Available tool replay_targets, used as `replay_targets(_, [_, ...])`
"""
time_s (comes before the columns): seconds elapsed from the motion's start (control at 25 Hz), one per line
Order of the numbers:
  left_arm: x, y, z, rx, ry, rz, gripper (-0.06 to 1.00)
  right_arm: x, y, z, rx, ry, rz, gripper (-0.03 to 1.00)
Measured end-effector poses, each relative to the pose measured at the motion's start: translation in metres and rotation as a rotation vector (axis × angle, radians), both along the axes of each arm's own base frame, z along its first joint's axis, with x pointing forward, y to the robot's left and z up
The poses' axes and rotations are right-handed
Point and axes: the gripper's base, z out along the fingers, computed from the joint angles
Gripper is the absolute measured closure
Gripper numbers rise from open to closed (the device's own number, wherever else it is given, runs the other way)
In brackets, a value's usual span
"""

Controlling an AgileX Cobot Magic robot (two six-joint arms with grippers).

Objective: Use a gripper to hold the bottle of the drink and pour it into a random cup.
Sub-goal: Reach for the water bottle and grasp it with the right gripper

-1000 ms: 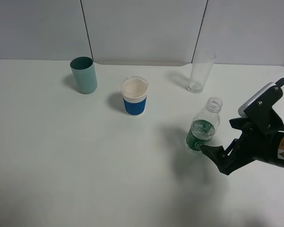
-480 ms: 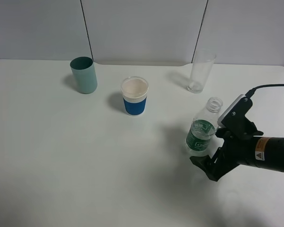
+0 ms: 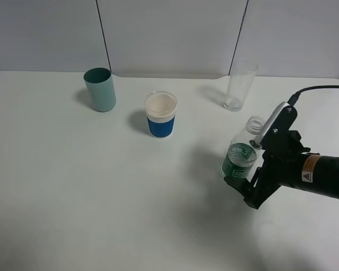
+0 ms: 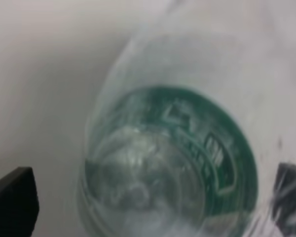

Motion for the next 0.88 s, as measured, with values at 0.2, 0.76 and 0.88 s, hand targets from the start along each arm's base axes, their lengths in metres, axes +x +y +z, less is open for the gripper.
replay_targets(0.2, [0.0000,0.0000,0.0000,0.000,0.000,0.000,-0.05,0.0018,0.0018,0.0031,0.028,-0.033,0.004,0.02])
replay_targets(0.76, [0.0000,0.0000,0.0000,0.000,0.000,0.000,-0.05,0.0027,0.0027,0.0048,0.050,-0.045,0.000,0.26])
replay_targets(0.88, [0.0000,0.0000,0.0000,0.000,0.000,0.000,-0.05,0.0031,0.0027,0.0051,0.052,-0.046,-0.004,0.39])
